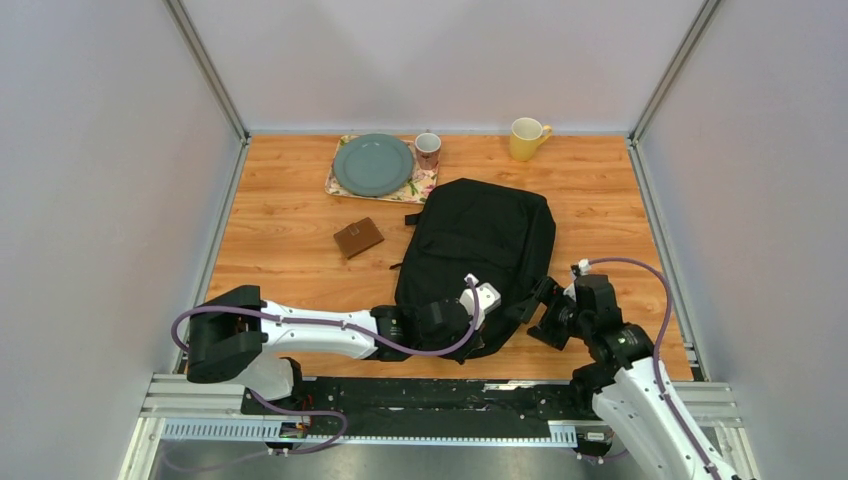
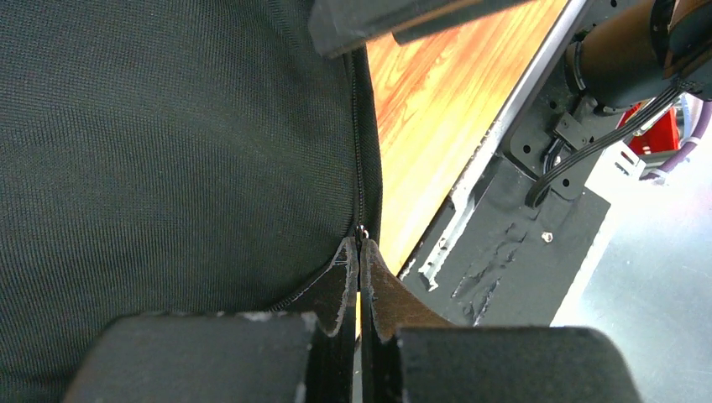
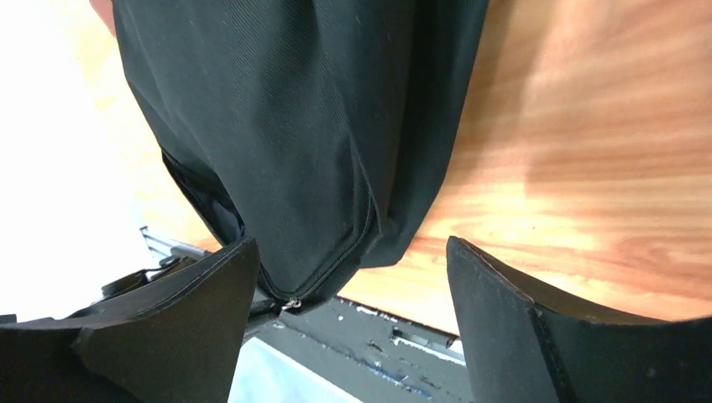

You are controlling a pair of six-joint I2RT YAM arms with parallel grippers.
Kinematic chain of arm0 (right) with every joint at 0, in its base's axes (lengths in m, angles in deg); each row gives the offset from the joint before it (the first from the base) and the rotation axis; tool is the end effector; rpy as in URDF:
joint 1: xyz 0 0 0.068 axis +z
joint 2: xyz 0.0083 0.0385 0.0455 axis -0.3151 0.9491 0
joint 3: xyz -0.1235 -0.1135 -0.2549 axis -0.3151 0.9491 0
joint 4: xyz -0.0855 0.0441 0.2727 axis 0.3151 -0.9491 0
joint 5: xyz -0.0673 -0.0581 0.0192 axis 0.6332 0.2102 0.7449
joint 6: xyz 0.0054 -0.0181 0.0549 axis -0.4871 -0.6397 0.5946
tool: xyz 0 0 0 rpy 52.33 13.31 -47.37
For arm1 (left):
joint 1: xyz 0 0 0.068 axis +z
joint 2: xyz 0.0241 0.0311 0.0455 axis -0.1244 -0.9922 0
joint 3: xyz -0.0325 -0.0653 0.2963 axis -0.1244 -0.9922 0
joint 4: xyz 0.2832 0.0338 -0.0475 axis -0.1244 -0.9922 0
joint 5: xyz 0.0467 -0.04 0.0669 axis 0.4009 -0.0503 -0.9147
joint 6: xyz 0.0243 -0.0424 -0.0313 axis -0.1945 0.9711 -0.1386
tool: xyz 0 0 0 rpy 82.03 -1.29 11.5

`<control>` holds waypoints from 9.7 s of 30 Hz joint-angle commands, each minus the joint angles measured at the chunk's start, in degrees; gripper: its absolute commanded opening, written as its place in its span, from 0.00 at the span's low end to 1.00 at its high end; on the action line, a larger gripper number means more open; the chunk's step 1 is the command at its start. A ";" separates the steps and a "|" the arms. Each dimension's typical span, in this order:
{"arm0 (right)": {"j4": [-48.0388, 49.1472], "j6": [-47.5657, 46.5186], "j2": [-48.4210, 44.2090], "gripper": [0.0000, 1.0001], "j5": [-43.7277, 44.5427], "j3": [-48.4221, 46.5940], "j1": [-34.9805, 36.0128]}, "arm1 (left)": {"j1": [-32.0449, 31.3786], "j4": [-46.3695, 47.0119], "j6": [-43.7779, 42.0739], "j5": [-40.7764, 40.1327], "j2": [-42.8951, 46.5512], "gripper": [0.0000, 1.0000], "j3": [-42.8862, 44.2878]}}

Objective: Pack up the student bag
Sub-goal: Zip the student bag at the center of the board, then place the student bag at the center of the board, then unzip the student bag at the center of the board.

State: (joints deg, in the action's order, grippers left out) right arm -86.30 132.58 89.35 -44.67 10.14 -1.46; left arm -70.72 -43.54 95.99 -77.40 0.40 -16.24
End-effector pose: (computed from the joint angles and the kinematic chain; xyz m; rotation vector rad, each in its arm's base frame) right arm 0.1112 0.0470 0.2010 0.5348 2.4903 0.8629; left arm 0.0768 -0.3321 0.2214 0.9250 2.1378 -0.8585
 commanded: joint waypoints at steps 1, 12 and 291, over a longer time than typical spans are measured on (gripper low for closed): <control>3.10 7.84 -3.60 0.85 -5.95 3.00 1.20 | -0.09 0.27 0.11 -1.15 1.80 0.00 0.26; 16.88 15.93 1.73 0.86 -7.80 9.96 2.52 | -0.09 1.67 1.69 0.17 2.68 0.00 -1.23; 33.59 -13.07 29.01 0.52 -18.61 -2.00 -15.60 | 25.39 -39.02 6.80 3.07 -41.35 0.50 57.83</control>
State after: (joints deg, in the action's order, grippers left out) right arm -55.96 118.00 121.78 -60.52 7.43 -19.27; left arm -44.97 -75.91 105.01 -70.28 -38.20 41.50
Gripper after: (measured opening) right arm 0.527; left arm 0.533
